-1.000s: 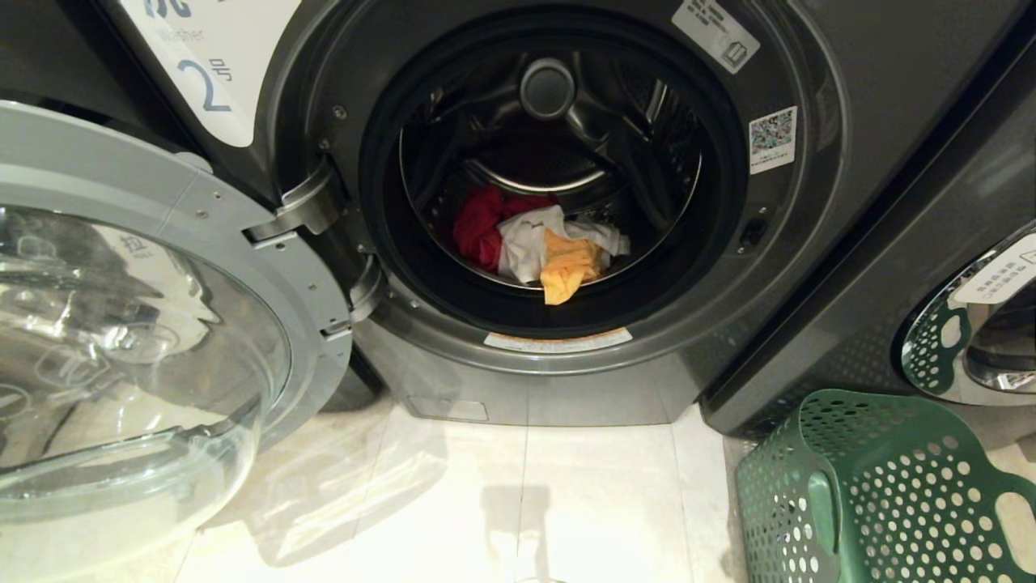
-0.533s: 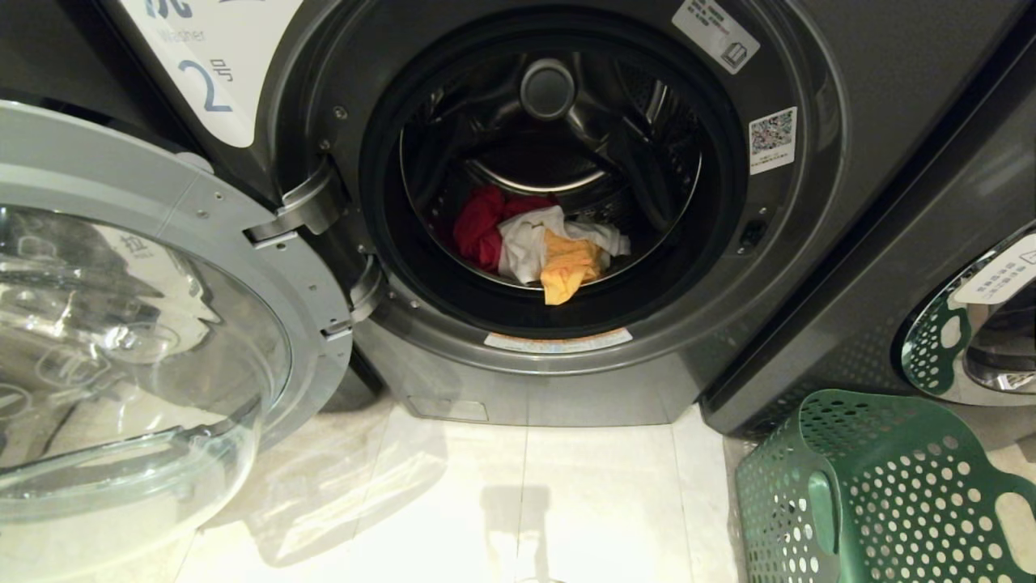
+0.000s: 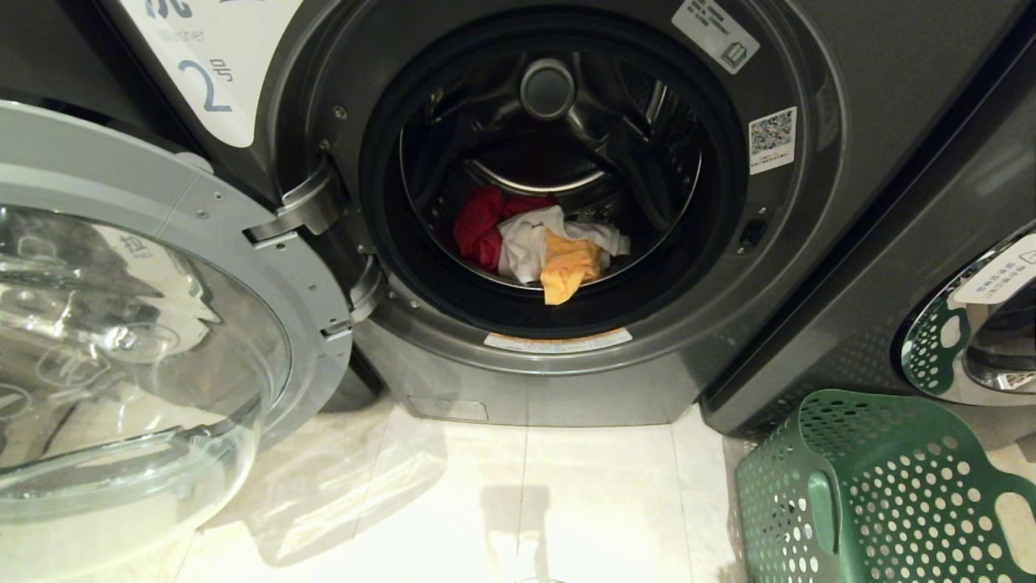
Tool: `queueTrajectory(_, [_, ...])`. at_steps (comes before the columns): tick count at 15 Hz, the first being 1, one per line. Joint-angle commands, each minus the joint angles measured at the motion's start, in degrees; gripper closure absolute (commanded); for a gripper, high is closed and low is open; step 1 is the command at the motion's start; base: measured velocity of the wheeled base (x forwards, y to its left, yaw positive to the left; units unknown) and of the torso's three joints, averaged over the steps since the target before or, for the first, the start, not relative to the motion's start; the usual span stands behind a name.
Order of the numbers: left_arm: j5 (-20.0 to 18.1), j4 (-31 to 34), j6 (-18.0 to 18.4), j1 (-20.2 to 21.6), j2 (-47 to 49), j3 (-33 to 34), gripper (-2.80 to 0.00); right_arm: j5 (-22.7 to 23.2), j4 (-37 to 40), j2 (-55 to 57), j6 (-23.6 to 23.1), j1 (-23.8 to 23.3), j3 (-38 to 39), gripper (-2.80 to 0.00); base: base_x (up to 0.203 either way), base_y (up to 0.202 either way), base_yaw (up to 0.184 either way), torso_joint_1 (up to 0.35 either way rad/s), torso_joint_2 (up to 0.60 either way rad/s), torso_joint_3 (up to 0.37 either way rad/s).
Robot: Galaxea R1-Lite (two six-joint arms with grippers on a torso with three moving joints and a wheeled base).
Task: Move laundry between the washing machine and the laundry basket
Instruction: Pick a cloth and place it into the basket
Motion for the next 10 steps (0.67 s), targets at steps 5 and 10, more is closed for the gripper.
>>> queueTrajectory(5, [0.0,0.0,0.0,0.0,-0.1,0.0,0.0,0.8,1.7,-14.7,0.8,-0.9,0.1,0.0,0.0,0.0,0.0,0.0,0.0,0.0])
queueTrajectory(10, [0.0,0.0,0.0,0.0,-0.1,0.0,0.0,-0.3,1.6,-14.4,4.3,-0.8,0.1,0.0,0.0,0.0,0.0,0.0,0.0,0.0])
